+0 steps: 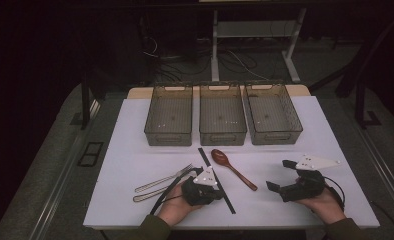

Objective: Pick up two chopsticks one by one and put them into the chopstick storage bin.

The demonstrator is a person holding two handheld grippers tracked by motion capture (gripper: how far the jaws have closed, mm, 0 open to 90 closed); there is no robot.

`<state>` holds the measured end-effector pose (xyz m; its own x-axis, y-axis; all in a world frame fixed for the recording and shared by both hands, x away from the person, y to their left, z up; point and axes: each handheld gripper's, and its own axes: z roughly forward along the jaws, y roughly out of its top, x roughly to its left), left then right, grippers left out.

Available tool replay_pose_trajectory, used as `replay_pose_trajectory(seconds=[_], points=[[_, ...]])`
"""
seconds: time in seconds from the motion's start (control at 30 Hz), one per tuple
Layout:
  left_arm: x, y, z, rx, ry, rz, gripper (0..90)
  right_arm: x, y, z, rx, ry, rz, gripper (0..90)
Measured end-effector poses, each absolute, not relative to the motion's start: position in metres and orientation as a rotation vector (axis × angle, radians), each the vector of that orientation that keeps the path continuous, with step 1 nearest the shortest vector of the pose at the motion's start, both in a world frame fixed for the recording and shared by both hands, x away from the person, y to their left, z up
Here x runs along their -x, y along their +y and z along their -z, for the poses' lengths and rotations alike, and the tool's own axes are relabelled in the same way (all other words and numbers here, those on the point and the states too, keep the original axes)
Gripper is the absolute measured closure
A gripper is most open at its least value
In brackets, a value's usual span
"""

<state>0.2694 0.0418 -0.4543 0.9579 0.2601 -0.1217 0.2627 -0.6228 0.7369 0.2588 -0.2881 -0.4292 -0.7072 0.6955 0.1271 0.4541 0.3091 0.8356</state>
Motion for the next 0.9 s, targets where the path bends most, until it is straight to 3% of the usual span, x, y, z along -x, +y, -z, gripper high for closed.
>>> replay_pose_trajectory(seconds=[0.9], points=[[-0.28,0.011,0.455,-2.275,0.293,0.017,89.0,-0.259,-0.288,0.43,-1.044,2.324,-1.346,0.7]])
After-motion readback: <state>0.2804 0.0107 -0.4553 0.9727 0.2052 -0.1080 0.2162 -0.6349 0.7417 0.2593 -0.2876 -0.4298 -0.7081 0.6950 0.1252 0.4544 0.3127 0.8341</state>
